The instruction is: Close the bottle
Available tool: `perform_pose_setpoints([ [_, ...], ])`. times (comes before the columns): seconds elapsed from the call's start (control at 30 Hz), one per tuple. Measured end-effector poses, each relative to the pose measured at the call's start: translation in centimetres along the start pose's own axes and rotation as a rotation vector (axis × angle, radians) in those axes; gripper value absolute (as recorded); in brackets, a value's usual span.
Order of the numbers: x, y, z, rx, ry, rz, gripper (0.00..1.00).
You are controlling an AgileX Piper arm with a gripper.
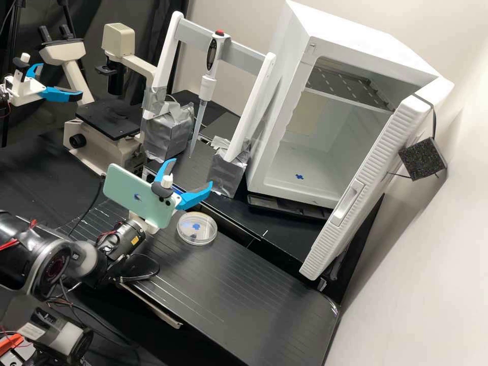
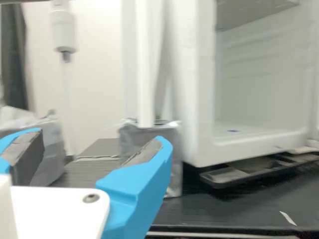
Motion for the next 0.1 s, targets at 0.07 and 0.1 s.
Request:
perform_pose_setpoints([
  [0.07, 0.02, 0.24, 0.21, 0.022, -0.008, 0.011, 1.0],
  [0.1, 0.03, 0.34, 0.29, 0.032, -0.012, 0.016, 1.0],
])
